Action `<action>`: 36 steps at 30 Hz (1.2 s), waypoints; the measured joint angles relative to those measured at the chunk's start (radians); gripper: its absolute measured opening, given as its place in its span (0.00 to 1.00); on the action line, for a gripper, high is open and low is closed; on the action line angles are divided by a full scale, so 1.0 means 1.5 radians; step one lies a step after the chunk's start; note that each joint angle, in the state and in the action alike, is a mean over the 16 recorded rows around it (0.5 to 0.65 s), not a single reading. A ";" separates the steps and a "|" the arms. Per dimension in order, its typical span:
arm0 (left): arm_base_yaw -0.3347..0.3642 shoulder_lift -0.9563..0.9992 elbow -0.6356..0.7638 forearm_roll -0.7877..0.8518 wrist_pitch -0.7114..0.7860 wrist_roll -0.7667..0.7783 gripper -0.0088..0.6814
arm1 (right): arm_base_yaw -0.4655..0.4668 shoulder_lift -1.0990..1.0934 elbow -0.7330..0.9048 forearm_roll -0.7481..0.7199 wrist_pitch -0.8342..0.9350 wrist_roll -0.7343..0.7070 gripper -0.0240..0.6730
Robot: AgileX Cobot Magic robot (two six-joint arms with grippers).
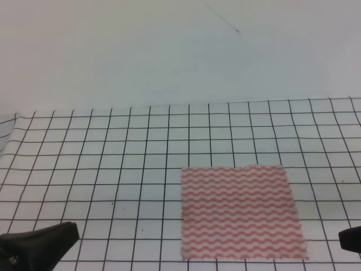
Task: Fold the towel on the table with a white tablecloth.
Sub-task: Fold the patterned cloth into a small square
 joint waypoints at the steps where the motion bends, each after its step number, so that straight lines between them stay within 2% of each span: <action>1: 0.000 0.010 -0.004 -0.001 0.003 0.001 0.01 | 0.003 0.010 0.000 0.010 -0.004 -0.010 0.06; 8: 0.000 0.101 -0.039 -0.009 0.036 0.019 0.01 | 0.053 0.061 -0.012 0.019 -0.045 -0.016 0.07; 20: 0.000 0.198 -0.066 -0.024 0.065 0.050 0.01 | 0.155 0.179 -0.074 -0.118 -0.118 0.174 0.09; 25: 0.000 0.201 -0.067 -0.025 0.064 0.050 0.01 | 0.161 0.254 -0.091 -0.140 -0.140 0.224 0.17; 36: 0.000 0.201 -0.067 -0.025 0.071 0.046 0.01 | 0.161 0.384 -0.097 -0.114 -0.206 0.231 0.37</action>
